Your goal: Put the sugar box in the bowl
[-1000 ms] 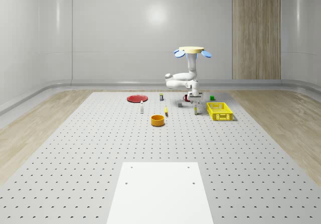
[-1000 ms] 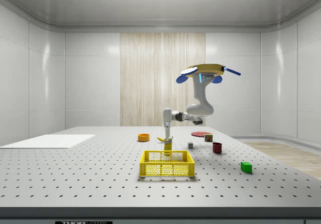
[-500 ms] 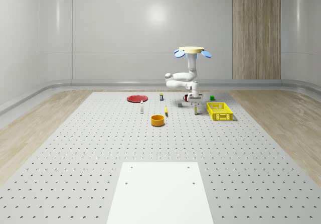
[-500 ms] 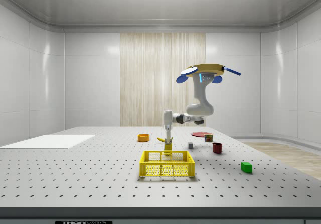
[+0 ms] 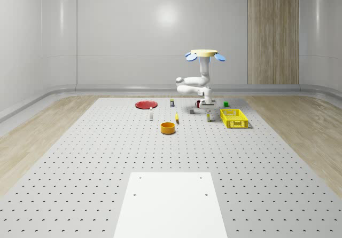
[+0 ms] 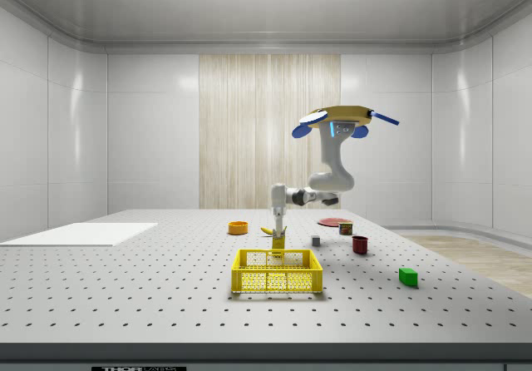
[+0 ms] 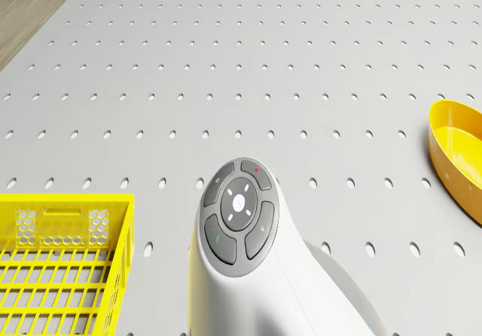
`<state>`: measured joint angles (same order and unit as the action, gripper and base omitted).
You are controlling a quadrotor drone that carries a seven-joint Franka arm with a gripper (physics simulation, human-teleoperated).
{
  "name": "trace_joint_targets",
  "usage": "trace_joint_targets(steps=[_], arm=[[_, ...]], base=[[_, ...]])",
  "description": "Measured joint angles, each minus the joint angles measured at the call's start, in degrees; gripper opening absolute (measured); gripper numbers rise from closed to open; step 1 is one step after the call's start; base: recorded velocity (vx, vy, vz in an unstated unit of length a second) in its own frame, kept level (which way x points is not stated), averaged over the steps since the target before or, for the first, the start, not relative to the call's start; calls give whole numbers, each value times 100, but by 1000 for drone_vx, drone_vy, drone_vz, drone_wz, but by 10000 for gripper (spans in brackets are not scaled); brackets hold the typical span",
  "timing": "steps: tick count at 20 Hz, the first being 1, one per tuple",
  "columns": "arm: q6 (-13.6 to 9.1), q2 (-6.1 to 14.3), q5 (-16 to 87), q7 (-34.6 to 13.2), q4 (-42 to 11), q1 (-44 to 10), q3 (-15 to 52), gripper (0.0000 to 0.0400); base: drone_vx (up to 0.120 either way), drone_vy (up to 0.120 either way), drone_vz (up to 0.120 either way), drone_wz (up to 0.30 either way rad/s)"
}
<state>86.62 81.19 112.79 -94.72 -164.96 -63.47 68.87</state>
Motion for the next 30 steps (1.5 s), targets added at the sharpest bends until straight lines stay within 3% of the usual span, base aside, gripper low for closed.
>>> trace_joint_targets(steps=[5, 9, 21, 30], arm=[[-85, -4, -207, -78, -57, 6, 224, 165], [-182, -5, -516, -237, -119, 2, 543, 165], [-161, 111, -884, -362, -161, -47, 893, 166], [-67, 218, -951, -391, -159, -74, 937, 166]], base=[[0, 0, 0, 0], [20, -20, 110, 0], [120, -120, 120, 0], [120, -120, 40, 0]])
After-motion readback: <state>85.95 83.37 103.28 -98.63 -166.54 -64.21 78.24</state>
